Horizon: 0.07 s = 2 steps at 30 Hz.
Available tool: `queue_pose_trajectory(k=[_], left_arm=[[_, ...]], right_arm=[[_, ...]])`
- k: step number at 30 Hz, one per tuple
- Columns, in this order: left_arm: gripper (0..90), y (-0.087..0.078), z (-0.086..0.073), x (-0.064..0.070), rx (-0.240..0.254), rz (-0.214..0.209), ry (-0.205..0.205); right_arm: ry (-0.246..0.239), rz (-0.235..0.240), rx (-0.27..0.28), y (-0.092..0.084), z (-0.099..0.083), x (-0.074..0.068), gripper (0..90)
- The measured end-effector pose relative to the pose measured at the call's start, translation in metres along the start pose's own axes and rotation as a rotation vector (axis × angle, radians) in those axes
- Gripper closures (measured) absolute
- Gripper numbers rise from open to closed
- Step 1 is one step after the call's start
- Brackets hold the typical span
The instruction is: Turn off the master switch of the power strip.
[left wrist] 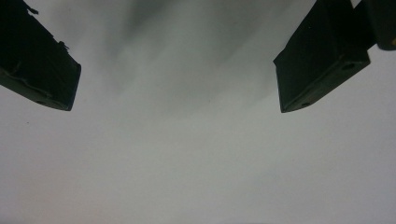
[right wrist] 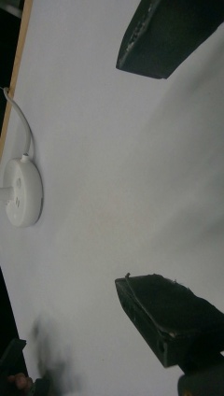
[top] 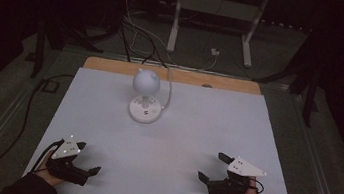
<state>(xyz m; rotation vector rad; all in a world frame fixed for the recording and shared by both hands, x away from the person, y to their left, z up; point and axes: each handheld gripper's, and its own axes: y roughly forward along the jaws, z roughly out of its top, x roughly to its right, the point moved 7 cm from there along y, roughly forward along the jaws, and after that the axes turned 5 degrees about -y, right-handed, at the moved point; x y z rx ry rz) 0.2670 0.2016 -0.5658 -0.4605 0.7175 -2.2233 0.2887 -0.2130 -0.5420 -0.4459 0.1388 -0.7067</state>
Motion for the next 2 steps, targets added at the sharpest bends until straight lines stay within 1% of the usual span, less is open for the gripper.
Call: queue_pose_trajectory(k=[2], left_arm=[[0.6,-0.0001,0.0009,0.0005,0.007,-0.002,-0.003]], right_arm=[[0.002,0.001,-0.001,0.0002,-0.0002,-0.0003,0.0]])
